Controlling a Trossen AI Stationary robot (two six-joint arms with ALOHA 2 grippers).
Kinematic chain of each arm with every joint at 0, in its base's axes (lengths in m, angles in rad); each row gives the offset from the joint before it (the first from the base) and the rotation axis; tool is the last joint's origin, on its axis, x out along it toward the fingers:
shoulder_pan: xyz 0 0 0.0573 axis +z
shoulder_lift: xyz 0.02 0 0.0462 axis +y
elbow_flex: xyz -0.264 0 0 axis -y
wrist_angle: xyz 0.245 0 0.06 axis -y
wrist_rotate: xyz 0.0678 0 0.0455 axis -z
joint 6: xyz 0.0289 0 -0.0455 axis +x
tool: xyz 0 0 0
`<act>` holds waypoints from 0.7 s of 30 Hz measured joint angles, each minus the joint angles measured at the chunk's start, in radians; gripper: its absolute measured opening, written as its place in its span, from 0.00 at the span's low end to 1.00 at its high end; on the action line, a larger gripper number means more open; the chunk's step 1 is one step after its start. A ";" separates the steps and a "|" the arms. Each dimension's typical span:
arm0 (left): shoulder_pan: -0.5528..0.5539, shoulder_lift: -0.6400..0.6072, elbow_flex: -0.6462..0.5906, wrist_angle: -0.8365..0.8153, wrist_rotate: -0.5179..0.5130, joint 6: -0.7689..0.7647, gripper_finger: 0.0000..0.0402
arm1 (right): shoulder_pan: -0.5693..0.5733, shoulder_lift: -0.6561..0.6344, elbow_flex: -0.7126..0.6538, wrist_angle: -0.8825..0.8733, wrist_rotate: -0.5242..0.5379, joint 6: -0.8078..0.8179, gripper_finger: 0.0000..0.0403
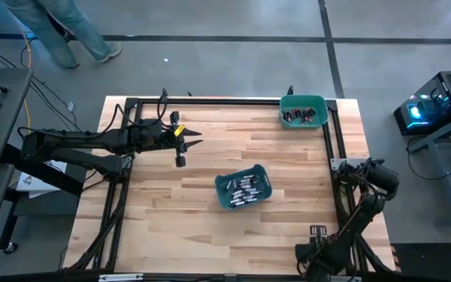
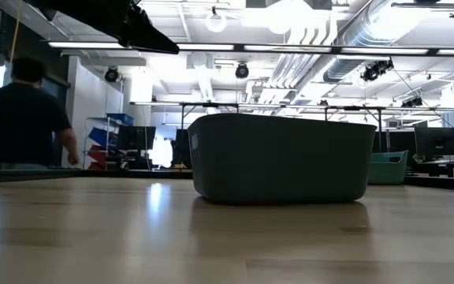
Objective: Sort batteries
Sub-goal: Put the black battery into the green bin
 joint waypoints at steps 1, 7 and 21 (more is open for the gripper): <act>0.000 0.000 0.000 -0.001 0.000 0.000 0.22 | 0.000 0.003 0.000 0.003 0.002 0.001 0.39; 0.000 0.000 0.000 0.000 0.000 -0.003 0.22 | -0.042 0.002 -0.001 -0.031 0.084 0.124 0.06; 0.003 0.000 0.000 0.008 0.000 0.057 0.22 | -0.445 -0.154 -0.009 -0.378 0.603 0.415 0.04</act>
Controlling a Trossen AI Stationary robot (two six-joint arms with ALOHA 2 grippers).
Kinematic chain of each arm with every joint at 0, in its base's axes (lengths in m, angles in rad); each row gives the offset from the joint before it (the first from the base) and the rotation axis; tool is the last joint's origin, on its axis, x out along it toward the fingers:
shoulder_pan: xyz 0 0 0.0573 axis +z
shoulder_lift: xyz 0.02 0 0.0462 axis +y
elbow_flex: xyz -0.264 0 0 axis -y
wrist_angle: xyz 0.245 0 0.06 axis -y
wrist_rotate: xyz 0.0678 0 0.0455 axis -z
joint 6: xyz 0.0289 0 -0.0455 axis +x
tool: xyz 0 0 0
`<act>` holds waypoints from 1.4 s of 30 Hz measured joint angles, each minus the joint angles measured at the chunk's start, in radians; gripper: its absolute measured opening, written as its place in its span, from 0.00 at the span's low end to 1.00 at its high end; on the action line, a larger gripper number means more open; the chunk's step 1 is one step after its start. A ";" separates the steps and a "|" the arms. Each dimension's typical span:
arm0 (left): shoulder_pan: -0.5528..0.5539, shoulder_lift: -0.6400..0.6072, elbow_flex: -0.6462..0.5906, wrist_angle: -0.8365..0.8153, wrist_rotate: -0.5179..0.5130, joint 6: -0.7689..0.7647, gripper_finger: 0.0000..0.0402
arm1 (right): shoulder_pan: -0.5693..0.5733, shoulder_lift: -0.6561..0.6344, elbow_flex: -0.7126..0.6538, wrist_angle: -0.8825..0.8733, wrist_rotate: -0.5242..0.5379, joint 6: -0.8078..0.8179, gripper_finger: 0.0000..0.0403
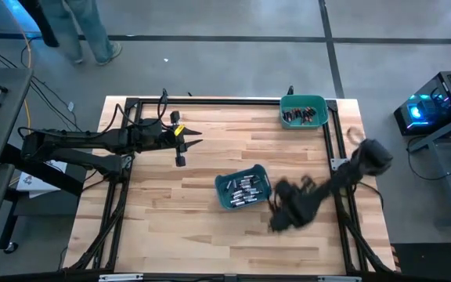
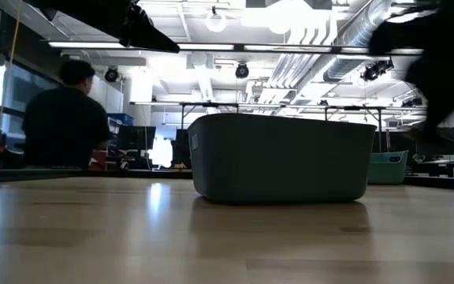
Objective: Sort batteries
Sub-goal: Put the black battery into the green bin
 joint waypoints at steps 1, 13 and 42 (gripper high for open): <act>0.000 0.000 0.000 0.000 0.000 0.001 0.22 | -0.041 -0.032 0.000 -0.031 0.040 -0.001 0.04; 0.000 0.000 0.000 0.001 0.000 -0.007 0.22 | -0.809 -0.401 0.001 -0.094 0.081 -0.429 0.04; -0.002 0.000 0.000 0.000 0.004 -0.078 0.22 | -1.559 0.034 0.003 0.381 -0.293 -0.991 0.11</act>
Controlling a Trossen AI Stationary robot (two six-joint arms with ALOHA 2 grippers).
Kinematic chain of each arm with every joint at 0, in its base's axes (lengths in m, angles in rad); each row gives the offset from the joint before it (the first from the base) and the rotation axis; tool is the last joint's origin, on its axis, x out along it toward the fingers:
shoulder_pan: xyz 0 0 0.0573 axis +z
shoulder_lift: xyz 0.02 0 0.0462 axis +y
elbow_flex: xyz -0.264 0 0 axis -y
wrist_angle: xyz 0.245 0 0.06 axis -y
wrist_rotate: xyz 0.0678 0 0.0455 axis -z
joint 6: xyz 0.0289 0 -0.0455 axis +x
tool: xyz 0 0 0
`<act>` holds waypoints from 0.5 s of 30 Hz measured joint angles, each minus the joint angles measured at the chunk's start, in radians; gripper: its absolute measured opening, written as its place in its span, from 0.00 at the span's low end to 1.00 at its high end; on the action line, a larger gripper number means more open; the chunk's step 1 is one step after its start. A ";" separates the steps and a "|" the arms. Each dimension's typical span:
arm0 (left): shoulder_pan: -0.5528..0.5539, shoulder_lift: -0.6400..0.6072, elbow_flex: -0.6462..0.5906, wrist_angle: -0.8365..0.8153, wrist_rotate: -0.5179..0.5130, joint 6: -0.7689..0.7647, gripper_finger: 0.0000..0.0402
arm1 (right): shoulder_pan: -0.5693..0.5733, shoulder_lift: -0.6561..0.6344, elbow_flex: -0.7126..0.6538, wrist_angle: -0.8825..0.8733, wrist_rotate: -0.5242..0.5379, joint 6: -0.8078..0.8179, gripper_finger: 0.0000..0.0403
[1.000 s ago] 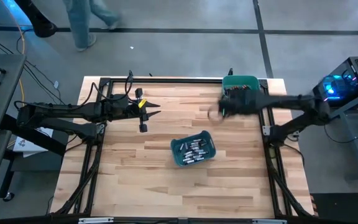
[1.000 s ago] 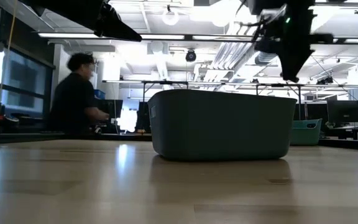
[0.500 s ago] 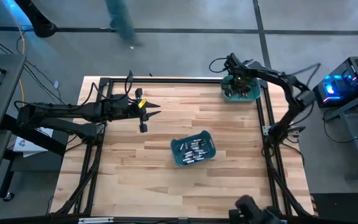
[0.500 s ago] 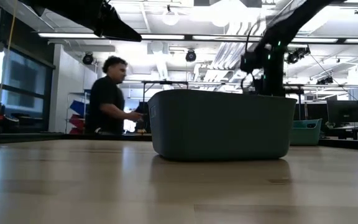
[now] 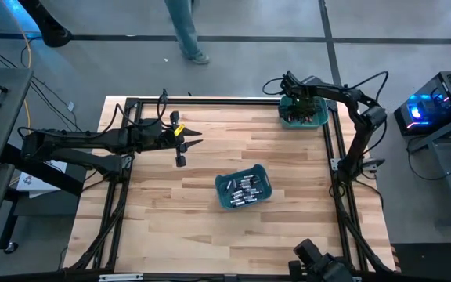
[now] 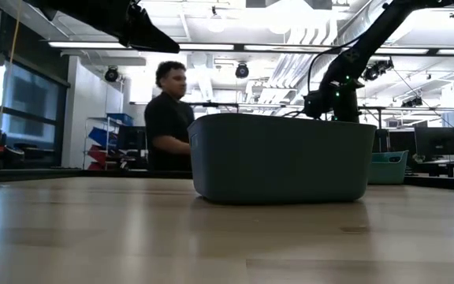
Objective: Sort batteries
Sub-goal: Put the black battery into the green bin, then move the blue bin to the top of the table
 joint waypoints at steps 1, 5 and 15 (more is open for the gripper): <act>0.000 0.000 0.000 0.000 0.000 0.000 0.22 | -0.001 0.000 0.000 0.000 0.003 0.000 0.13; 0.000 0.000 0.000 -0.001 0.000 0.000 0.22 | -0.002 0.000 0.000 -0.004 0.008 -0.007 0.25; 0.000 0.000 0.000 -0.007 0.000 0.000 0.22 | 0.002 -0.170 0.000 -0.031 0.091 -0.077 0.44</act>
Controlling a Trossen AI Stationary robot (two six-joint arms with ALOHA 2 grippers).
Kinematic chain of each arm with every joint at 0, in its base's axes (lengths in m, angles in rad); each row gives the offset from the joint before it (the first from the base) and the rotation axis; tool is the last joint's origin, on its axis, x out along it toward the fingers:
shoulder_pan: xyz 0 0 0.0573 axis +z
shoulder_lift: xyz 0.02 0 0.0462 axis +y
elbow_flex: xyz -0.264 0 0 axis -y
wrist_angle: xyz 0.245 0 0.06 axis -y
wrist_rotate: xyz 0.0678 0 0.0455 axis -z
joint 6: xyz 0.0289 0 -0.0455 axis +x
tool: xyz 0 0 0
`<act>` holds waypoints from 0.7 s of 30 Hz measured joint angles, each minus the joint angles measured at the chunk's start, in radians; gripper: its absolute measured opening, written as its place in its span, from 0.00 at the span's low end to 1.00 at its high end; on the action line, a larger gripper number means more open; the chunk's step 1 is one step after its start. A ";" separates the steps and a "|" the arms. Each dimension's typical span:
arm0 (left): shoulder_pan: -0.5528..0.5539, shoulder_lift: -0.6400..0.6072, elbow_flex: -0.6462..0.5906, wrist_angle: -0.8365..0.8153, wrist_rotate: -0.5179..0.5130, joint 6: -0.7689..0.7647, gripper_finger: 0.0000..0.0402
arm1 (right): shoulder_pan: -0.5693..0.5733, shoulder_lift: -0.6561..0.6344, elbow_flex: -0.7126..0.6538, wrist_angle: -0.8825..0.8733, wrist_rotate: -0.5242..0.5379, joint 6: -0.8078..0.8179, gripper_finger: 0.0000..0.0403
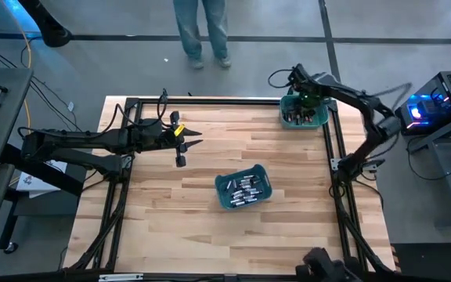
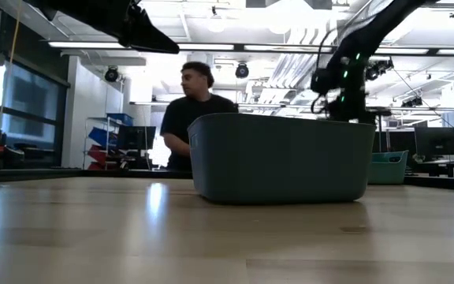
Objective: Sort batteries
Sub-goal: Move the blue bin to the top of the table
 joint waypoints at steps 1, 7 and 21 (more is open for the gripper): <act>0.000 0.000 0.000 -0.001 0.000 0.000 0.22 | 0.011 -0.035 0.000 -0.007 0.020 -0.009 0.44; 0.000 0.000 0.000 -0.007 0.000 0.000 0.22 | 0.263 -0.270 0.000 -0.053 0.161 0.025 0.41; -0.219 0.006 0.000 -0.017 -0.216 0.140 0.22 | 1.287 -0.217 0.001 0.032 0.675 0.417 0.38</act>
